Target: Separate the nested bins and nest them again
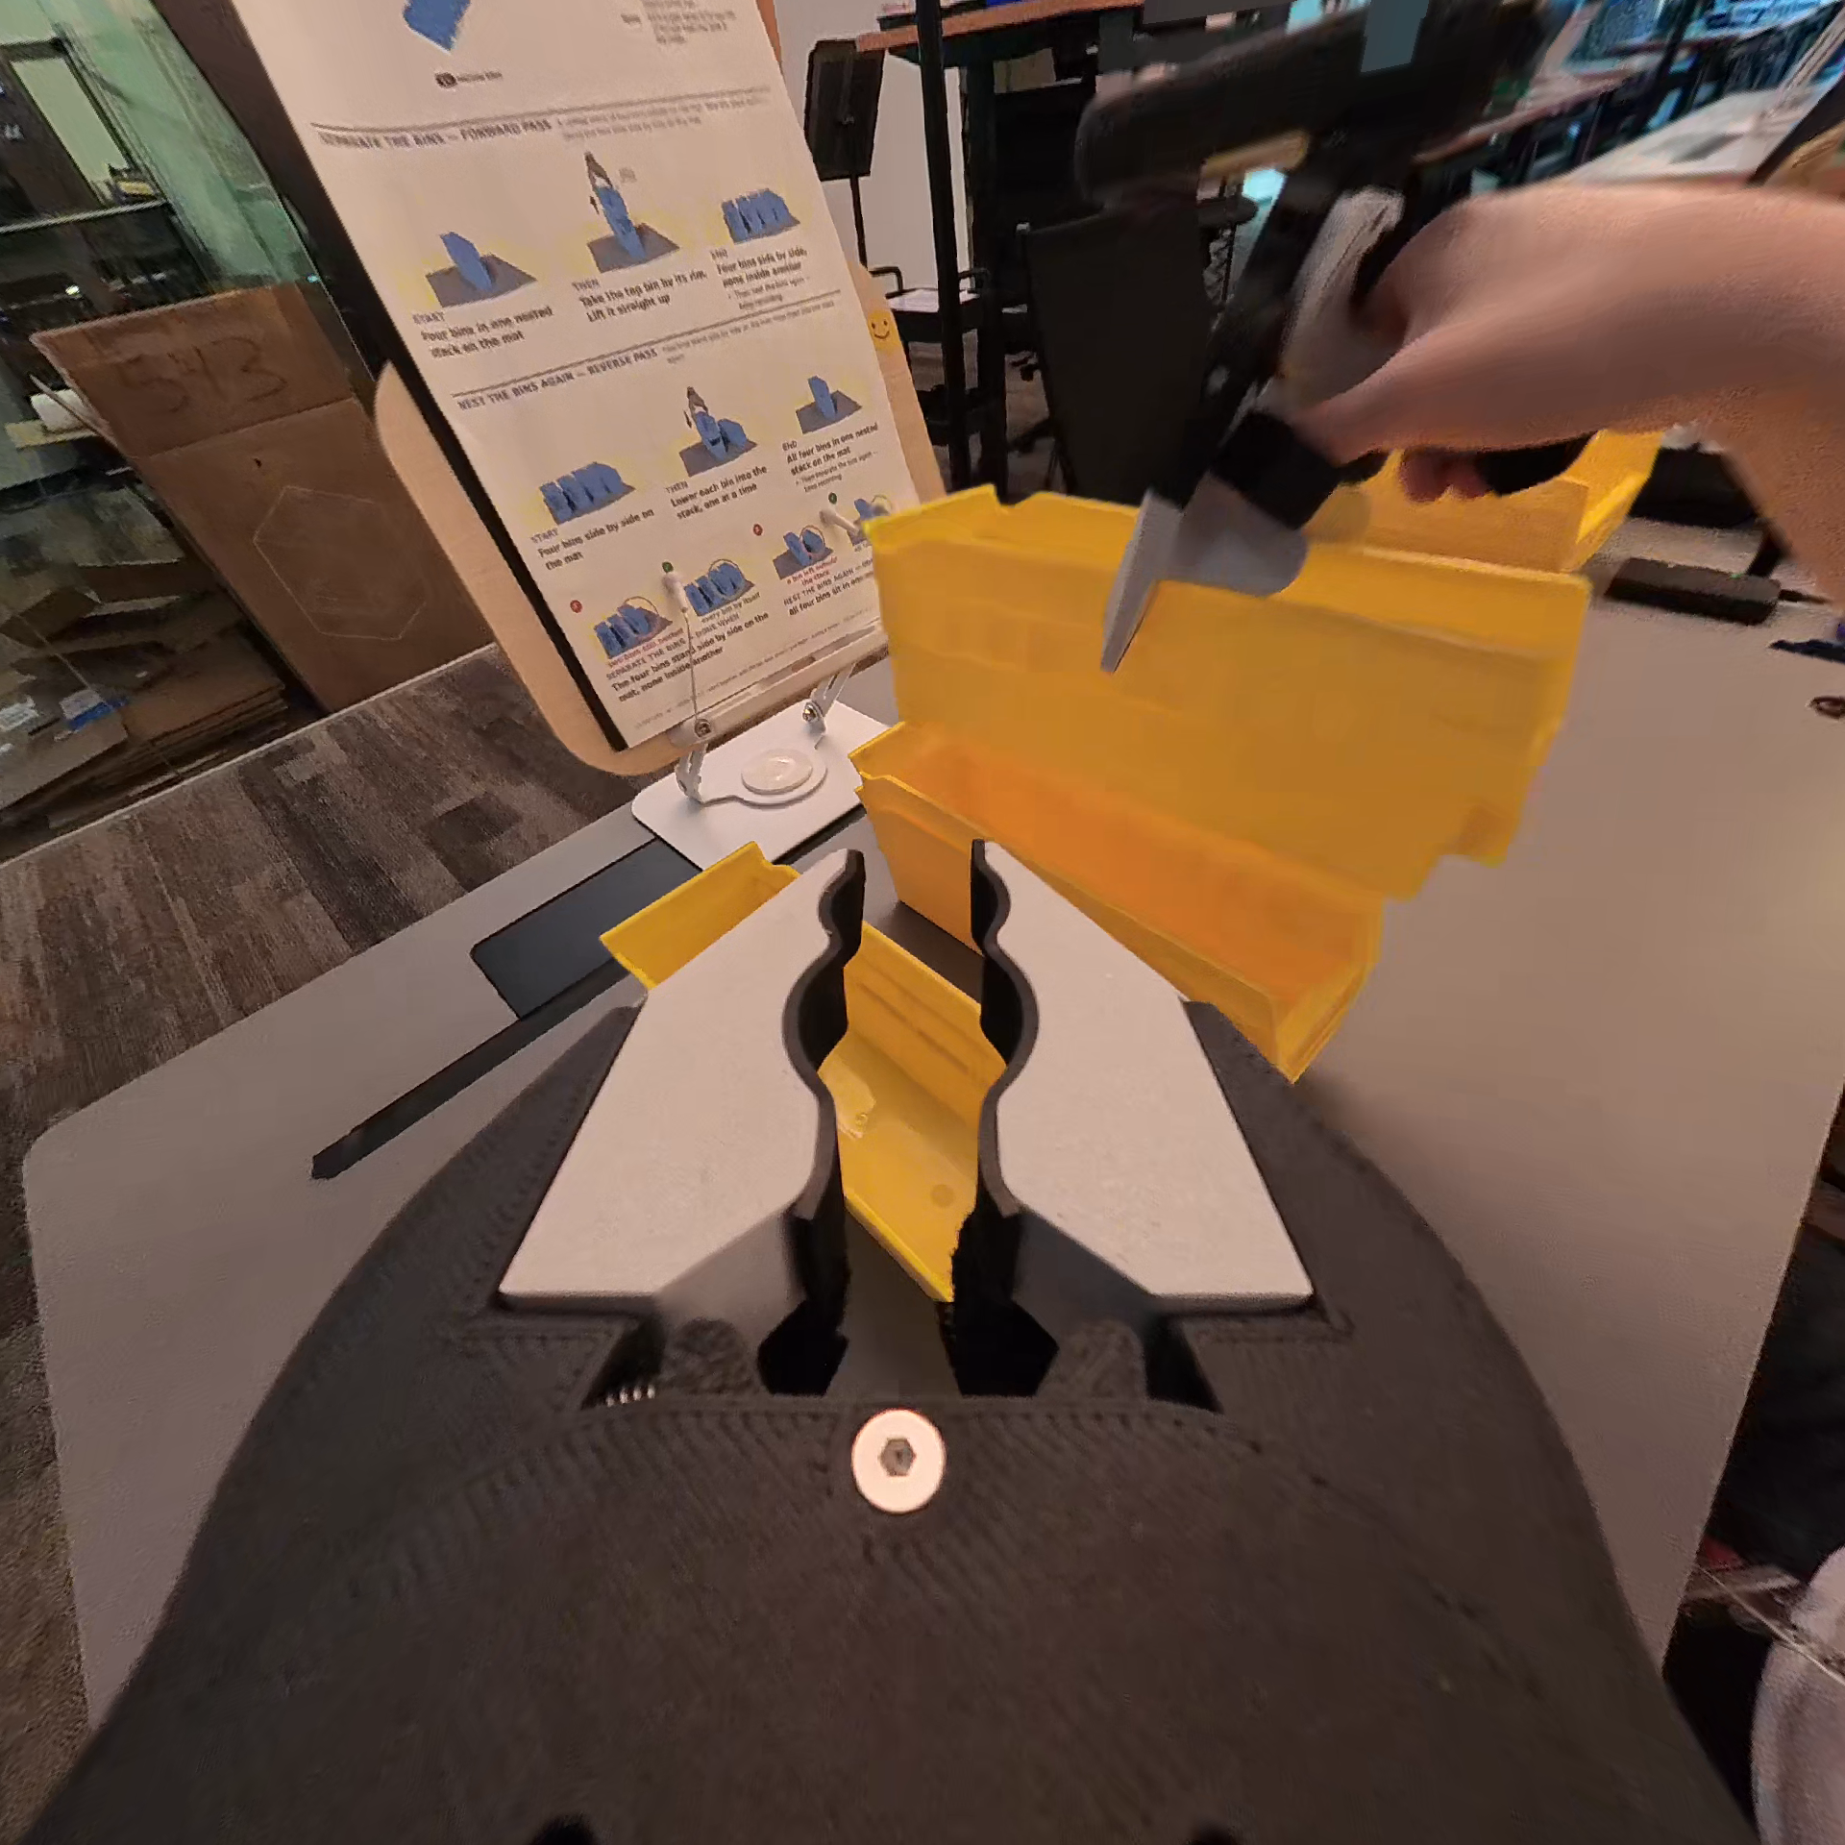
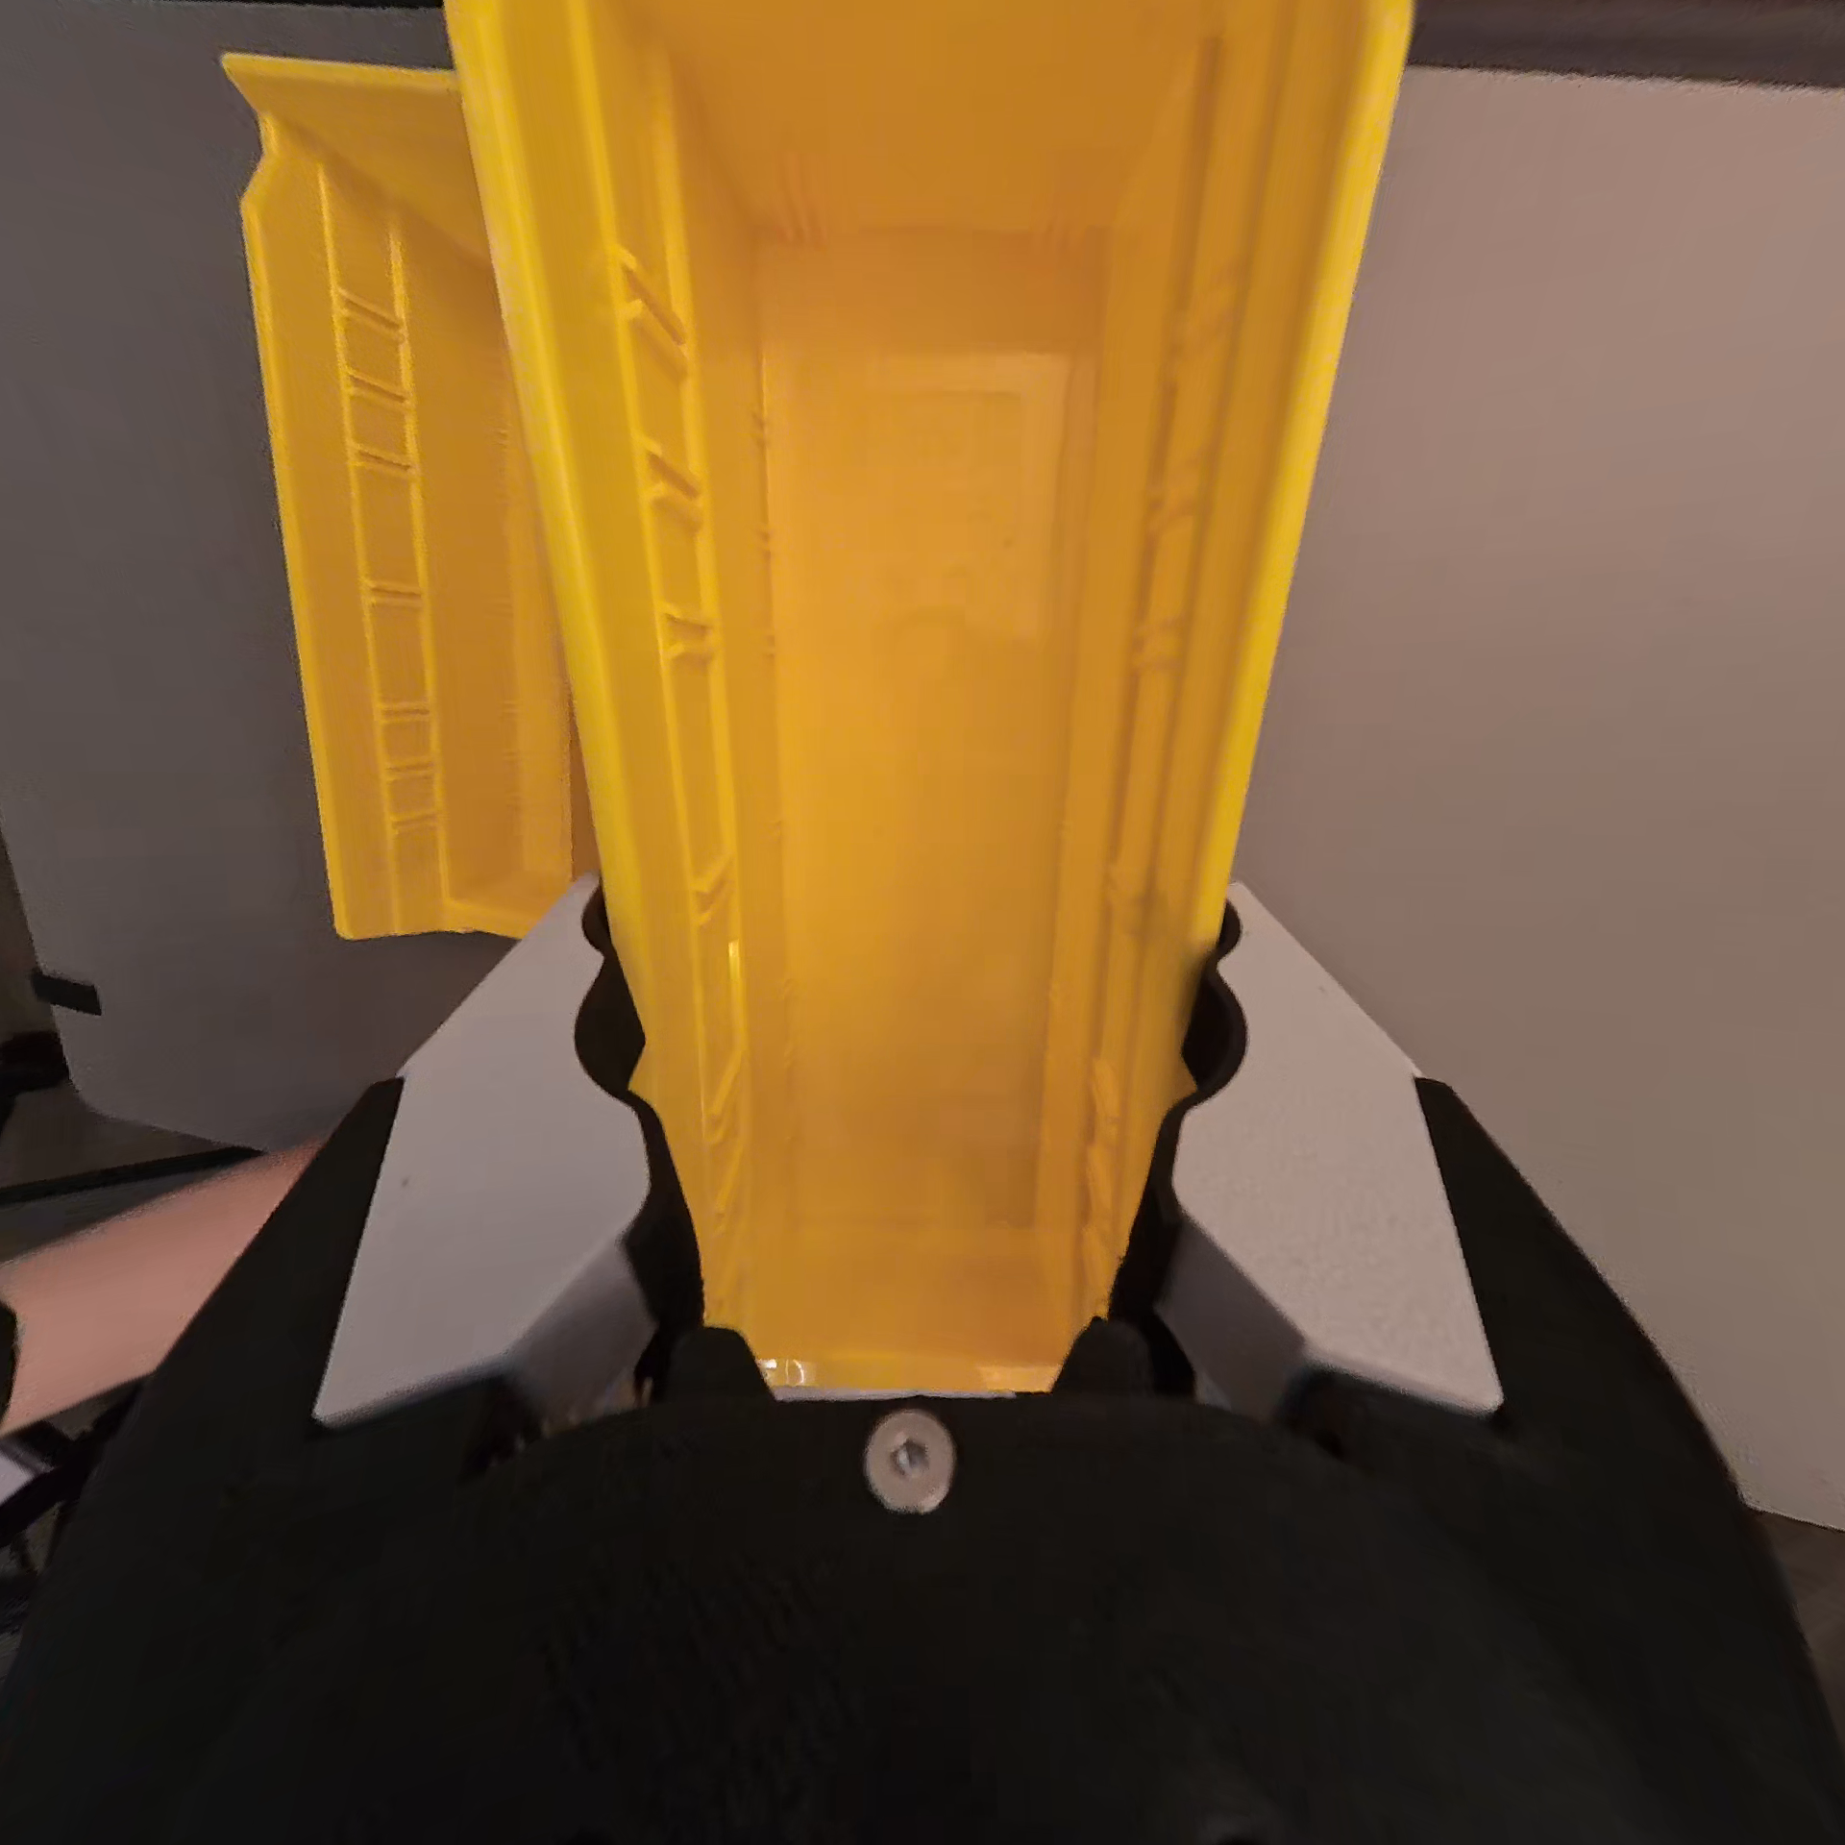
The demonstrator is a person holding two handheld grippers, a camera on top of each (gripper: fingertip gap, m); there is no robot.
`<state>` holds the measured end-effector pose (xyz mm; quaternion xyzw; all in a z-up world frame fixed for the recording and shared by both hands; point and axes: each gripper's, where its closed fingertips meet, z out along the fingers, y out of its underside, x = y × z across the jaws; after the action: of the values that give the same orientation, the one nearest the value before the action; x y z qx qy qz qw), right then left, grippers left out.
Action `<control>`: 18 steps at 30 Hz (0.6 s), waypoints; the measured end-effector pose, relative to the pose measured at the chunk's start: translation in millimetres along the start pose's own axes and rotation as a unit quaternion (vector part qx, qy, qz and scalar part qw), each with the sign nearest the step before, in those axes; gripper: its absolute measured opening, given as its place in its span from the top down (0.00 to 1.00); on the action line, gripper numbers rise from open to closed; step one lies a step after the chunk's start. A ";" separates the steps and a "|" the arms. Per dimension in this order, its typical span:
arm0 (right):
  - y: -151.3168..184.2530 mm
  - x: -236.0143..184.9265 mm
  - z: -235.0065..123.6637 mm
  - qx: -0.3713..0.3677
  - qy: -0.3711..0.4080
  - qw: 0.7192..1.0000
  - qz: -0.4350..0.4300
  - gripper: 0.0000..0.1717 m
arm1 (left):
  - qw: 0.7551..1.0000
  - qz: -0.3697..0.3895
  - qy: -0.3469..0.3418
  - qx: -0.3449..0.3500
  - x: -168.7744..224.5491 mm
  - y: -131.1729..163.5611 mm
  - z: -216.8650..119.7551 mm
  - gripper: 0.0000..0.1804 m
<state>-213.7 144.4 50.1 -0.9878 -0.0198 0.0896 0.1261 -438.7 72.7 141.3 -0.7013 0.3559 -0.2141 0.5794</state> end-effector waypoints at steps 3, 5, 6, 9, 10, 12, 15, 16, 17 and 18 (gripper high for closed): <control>2.9 -4.9 21.7 -0.022 0.008 1.000 0.017 0.34 | 1.000 -0.008 0.000 0.021 -4.7 -2.1 -17.1 0.89; 4.6 -6.2 33.0 -0.031 0.009 0.999 0.029 0.33 | 0.999 -0.017 -0.002 0.040 -10.1 -4.8 -28.6 0.89; 4.9 -6.9 36.9 -0.032 0.008 0.999 0.035 0.33 | 0.999 -0.023 -0.002 0.049 -12.8 -6.0 -33.7 0.89; 3.6 -6.9 46.1 -0.030 0.021 0.999 0.038 0.33 | 0.998 -0.039 -0.003 0.057 -20.2 -4.1 -41.3 0.89; 1.8 -6.7 48.4 -0.026 0.025 0.999 0.039 0.33 | 0.998 -0.042 -0.004 0.049 -22.2 -0.7 -40.6 0.89; -1.5 -6.6 52.9 -0.019 0.033 0.999 0.039 0.33 | 0.998 -0.044 -0.005 0.032 -24.2 5.5 -36.3 0.89; -7.9 -6.8 58.1 0.006 0.033 0.999 0.042 0.33 | 0.999 -0.041 -0.007 0.017 -23.0 9.1 -31.1 0.89; -11.0 -6.4 59.2 0.019 0.033 0.998 0.040 0.34 | 0.999 -0.037 -0.006 0.017 -21.0 8.0 -30.5 0.89; -13.5 -6.3 60.1 0.032 0.032 0.998 0.038 0.34 | 0.999 -0.034 -0.003 0.020 -18.4 6.0 -30.2 0.89; -14.8 -6.4 61.2 0.042 0.030 0.998 0.039 0.34 | 0.999 -0.031 0.001 0.024 -15.7 4.0 -30.2 0.89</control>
<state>-231.4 173.4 -3.3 -0.9838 0.0260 0.0654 0.1647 -471.5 64.2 146.4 -0.6975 0.3294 -0.2414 0.5888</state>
